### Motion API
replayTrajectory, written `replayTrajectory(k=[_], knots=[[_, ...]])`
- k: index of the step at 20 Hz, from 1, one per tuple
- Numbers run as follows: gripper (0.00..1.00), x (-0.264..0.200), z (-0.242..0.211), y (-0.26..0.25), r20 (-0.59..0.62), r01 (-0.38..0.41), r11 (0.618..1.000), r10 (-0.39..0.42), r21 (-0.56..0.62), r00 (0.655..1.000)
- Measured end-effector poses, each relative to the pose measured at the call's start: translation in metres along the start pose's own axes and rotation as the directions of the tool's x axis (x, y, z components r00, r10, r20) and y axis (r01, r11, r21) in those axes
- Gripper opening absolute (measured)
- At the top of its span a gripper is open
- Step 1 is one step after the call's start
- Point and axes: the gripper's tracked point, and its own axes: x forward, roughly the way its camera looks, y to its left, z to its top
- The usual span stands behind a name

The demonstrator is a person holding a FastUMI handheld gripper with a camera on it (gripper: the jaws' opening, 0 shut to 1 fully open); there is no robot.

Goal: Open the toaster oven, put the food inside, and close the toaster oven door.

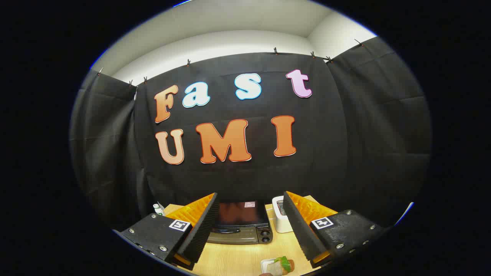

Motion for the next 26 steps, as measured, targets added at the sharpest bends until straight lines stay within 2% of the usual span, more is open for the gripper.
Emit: replayTrajectory(k=[16,22,26], knots=[[0.99,0.0,-0.004,0.017,-0.014,-0.023,1.0,0.023,-0.016,1.0],[0.99,0.016,-0.021,0.03,-0.049,-0.048,0.999,0.047,-0.022,0.998],[0.99,0.051,-0.046,0.035,-0.028,-0.019,0.999,0.018,-0.035,0.999]])
